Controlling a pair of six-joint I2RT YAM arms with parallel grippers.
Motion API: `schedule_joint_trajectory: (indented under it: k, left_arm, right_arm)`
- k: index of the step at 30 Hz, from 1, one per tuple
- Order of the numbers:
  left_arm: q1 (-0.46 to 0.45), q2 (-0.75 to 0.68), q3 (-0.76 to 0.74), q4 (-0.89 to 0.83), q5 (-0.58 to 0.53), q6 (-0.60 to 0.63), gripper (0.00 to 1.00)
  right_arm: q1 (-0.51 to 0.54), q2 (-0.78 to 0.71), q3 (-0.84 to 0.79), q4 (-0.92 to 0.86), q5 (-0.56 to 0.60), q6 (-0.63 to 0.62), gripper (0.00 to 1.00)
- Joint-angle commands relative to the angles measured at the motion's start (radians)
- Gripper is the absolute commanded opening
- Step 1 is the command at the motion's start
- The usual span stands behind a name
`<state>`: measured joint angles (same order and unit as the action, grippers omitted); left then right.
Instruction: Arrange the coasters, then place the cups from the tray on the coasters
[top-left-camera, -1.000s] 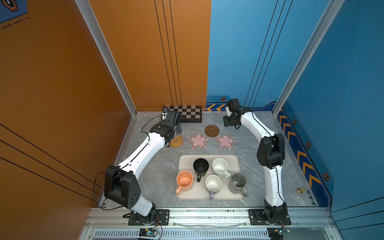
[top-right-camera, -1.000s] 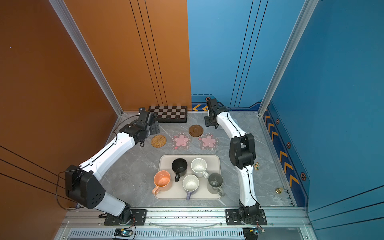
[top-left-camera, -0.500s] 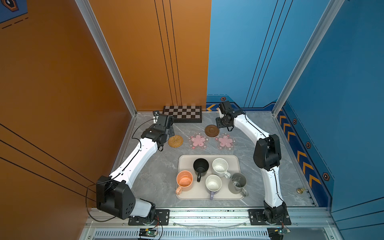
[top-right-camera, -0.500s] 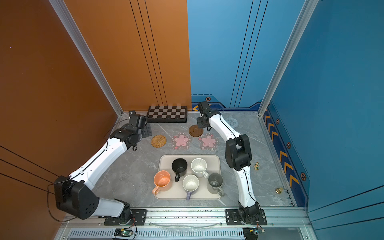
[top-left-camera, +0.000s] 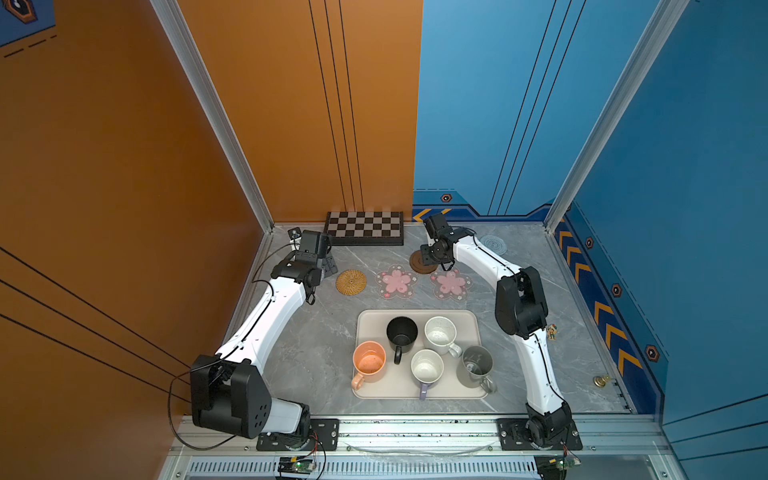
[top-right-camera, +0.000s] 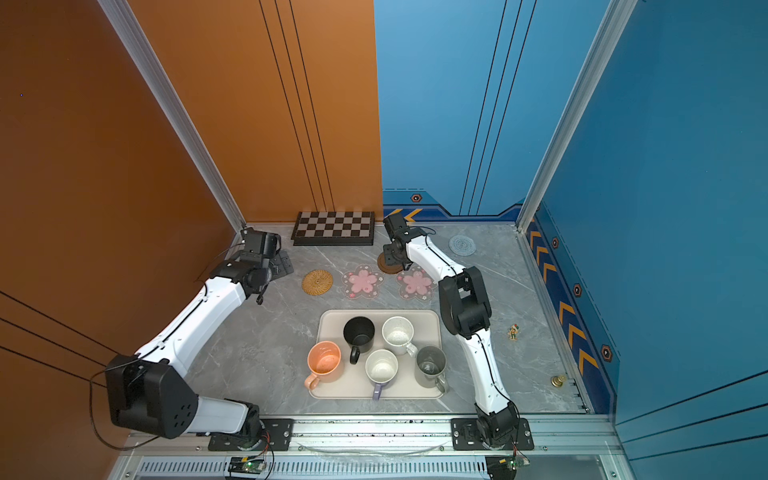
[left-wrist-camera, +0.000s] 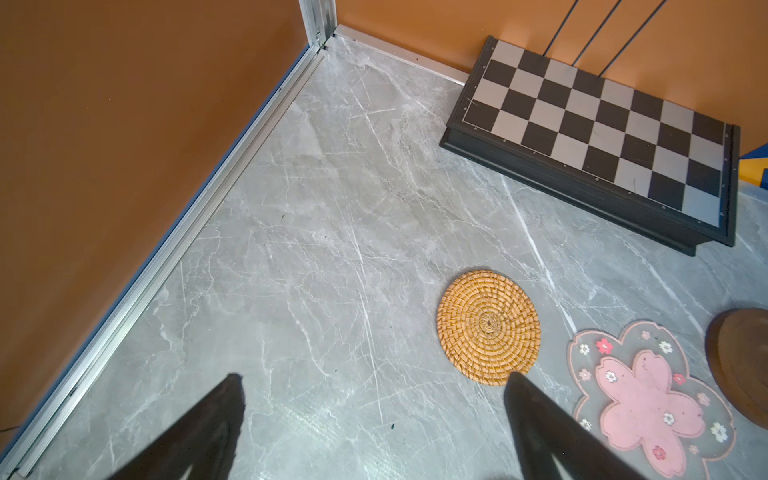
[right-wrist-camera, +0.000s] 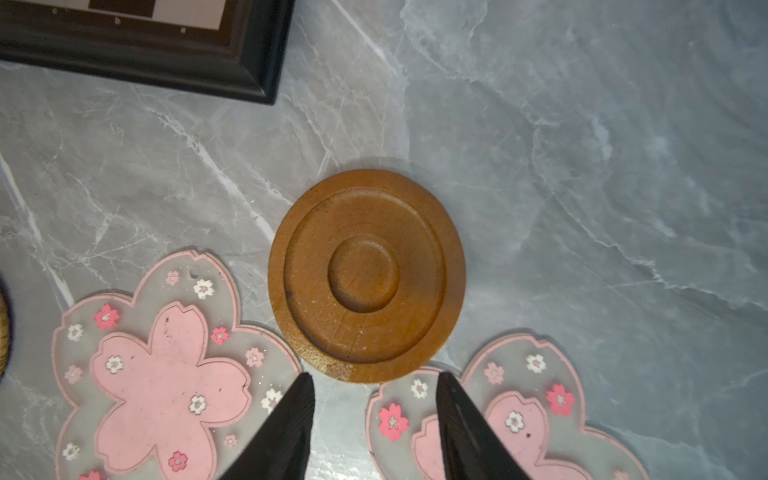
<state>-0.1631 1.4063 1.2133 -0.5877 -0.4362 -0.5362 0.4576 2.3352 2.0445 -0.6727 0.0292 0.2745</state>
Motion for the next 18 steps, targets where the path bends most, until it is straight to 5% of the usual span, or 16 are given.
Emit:
schedule_joint_trajectory:
  k: [1, 18]
  left_arm:
    - [0.023, -0.017, -0.021, -0.011, 0.048, -0.044, 0.98]
    - [0.082, 0.035, -0.017, 0.017, 0.101, -0.069, 0.98]
  right_arm:
    - [0.003, 0.025, 0.009, 0.018, -0.026, 0.043, 0.48]
    - [0.002, 0.148, 0.112, 0.036, -0.059, 0.094, 0.42]
